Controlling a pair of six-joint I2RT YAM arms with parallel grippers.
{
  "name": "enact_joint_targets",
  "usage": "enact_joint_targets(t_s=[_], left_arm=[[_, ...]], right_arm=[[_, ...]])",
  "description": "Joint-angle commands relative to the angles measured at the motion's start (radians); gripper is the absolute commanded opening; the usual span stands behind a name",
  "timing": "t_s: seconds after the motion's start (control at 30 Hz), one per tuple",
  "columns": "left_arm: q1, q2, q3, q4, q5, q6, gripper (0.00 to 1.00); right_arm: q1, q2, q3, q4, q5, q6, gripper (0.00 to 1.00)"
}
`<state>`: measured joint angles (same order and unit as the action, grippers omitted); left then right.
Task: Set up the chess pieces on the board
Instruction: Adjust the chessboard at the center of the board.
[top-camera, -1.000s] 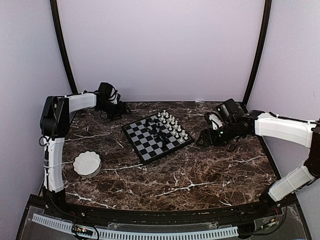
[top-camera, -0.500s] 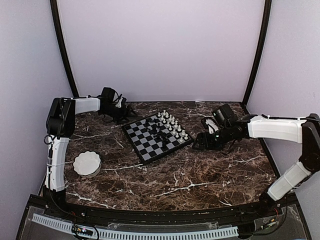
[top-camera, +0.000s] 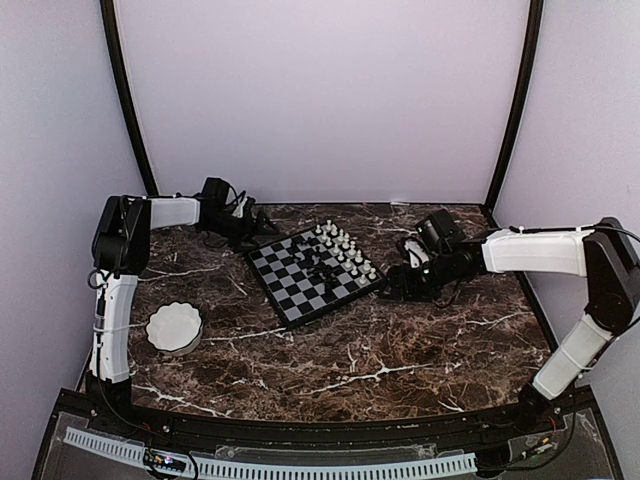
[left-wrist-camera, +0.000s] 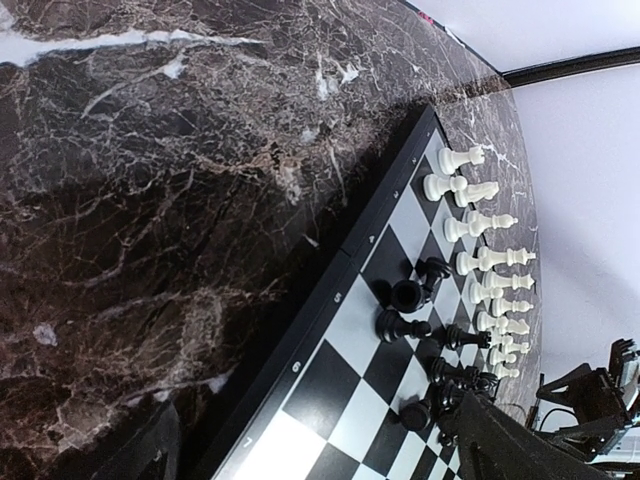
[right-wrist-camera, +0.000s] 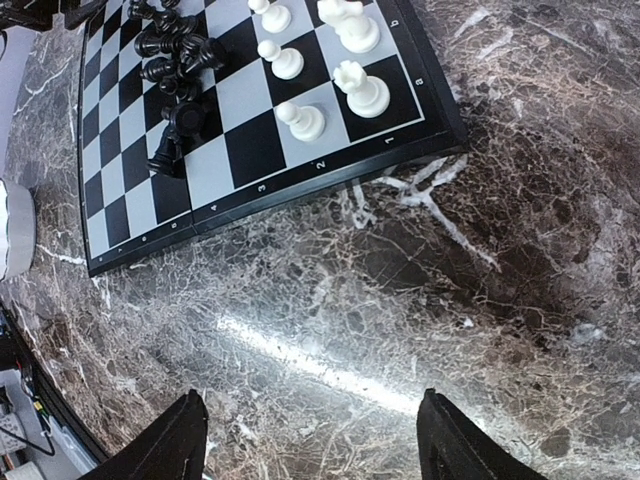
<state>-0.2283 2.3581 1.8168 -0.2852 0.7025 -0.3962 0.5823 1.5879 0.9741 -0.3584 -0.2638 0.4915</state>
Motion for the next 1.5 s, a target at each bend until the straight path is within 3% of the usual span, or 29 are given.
enact_joint_targets(t_s=[0.0, 0.83, 1.47], left_arm=[[-0.009, -0.016, -0.025, -0.011, 0.040, 0.020, 0.99], [-0.167, -0.160, -0.194, -0.163, 0.089, 0.216, 0.96], [-0.255, -0.256, -0.430, -0.042, 0.104, 0.157, 0.86]], right_arm=[[-0.014, 0.017, 0.022, 0.027, -0.011, 0.010, 0.73], [-0.062, 0.101, 0.022, 0.087, -0.029, 0.048, 0.73], [-0.093, 0.075, 0.085, -0.170, 0.069, 0.074, 0.70]])
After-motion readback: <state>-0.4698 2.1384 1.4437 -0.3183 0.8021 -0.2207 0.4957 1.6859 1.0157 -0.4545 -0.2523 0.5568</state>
